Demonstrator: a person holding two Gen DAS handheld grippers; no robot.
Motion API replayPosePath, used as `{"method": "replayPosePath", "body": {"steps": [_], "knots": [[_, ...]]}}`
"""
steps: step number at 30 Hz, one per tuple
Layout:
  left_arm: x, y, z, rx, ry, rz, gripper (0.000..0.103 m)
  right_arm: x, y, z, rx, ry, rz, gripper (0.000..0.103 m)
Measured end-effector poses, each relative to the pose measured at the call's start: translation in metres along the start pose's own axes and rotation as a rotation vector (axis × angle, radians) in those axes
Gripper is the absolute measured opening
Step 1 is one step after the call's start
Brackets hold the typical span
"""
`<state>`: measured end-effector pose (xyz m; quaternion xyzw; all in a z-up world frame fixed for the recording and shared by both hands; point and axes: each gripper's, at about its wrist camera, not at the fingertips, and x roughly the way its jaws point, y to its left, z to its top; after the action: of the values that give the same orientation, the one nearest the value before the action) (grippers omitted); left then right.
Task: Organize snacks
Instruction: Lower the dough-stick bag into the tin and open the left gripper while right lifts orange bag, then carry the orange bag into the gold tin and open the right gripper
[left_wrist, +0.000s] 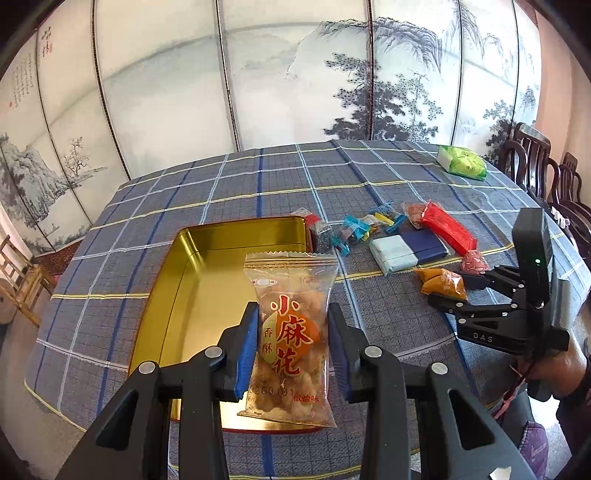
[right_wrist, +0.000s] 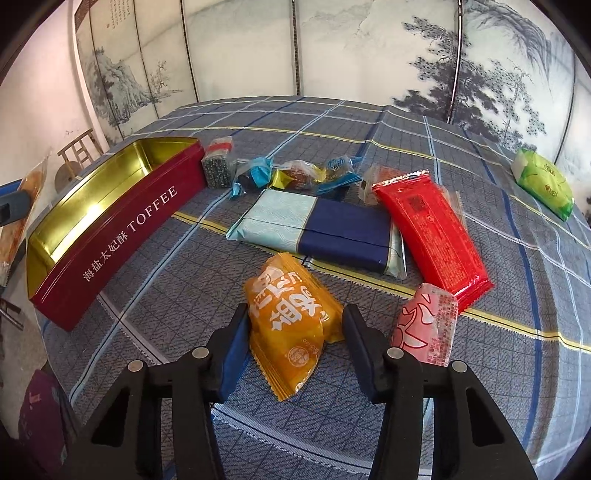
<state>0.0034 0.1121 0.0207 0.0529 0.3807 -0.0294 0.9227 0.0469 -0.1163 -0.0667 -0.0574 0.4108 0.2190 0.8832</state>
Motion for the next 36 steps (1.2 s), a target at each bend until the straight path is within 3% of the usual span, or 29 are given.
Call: {"method": "replayPosePath", "body": {"steps": [7,16,22,24,26,28,32,36], "knots": [[0.038,0.037,0.019,-0.002,0.041,0.067,0.032,0.000,0.003,0.000,-0.010,-0.002,0.000,0.047],[0.101,0.084,0.039,-0.010,0.158,0.137,0.032,0.000,0.004,0.000,-0.007,-0.004,0.001,0.044],[0.116,0.090,0.042,0.004,0.156,0.173,0.033,0.000,0.005,0.001,-0.003,-0.006,0.001,0.043],[0.110,0.092,0.042,-0.017,0.142,0.151,0.039,-0.001,0.004,0.001,0.001,-0.007,0.000,0.042],[0.098,0.093,0.041,-0.038,0.112,0.138,0.063,-0.002,0.003,0.000,0.004,-0.012,-0.003,0.042],[0.079,0.091,0.038,-0.054,0.053,0.129,0.074,-0.004,0.002,0.000,0.007,-0.014,-0.006,0.042],[0.039,0.082,0.026,-0.054,-0.042,0.141,0.082,-0.012,0.001,0.002,0.027,-0.032,0.011,0.041],[0.007,0.083,0.003,-0.124,-0.097,0.143,0.088,-0.029,0.008,0.013,0.041,-0.075,0.050,0.041]]}}
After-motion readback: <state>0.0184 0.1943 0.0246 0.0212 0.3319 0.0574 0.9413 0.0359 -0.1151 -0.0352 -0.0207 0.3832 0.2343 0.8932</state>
